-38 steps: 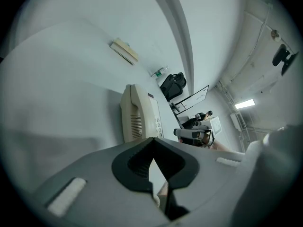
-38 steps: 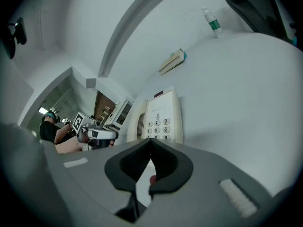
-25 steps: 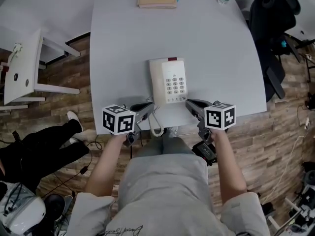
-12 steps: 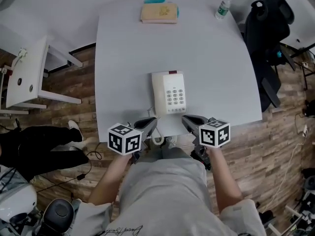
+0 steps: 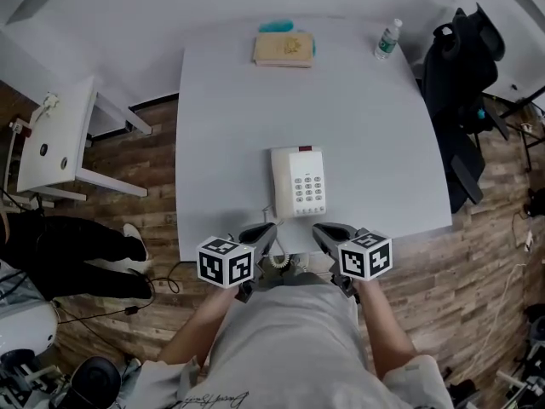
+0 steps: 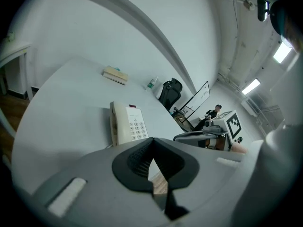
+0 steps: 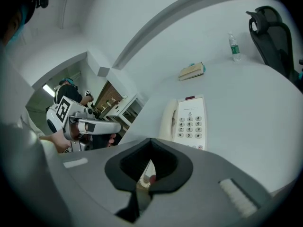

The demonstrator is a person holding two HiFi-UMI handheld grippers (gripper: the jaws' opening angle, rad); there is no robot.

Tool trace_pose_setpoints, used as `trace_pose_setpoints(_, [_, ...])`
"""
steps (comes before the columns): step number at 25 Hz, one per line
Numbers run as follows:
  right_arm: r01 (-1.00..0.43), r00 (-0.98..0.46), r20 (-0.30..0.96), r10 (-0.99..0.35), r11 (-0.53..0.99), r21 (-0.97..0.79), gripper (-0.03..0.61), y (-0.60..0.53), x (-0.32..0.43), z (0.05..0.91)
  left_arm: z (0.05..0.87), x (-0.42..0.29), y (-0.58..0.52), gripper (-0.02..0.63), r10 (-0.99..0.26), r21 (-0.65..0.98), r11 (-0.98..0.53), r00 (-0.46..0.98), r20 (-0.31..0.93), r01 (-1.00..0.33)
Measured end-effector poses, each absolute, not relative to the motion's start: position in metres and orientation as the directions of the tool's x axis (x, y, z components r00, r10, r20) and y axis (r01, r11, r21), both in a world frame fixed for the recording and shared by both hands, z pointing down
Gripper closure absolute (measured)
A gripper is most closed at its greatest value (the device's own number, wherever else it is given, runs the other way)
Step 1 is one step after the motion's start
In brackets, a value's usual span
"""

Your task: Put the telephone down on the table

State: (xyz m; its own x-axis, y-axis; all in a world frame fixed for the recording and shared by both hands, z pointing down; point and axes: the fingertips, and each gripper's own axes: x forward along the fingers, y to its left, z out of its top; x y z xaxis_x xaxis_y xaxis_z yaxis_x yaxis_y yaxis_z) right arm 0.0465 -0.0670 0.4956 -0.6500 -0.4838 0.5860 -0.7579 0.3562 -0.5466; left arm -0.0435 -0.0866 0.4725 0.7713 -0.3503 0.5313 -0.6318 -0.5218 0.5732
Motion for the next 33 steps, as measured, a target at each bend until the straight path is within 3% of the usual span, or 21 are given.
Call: trace_pose_setpoints(33, [-0.76,-0.646,0.57,-0.508,0.366,-0.537,0.574,-0.051,0.027,0.483,0.47,-0.052,-0.071,0.597,-0.38,0.481,-0.567,0.73,0.568,-0.669])
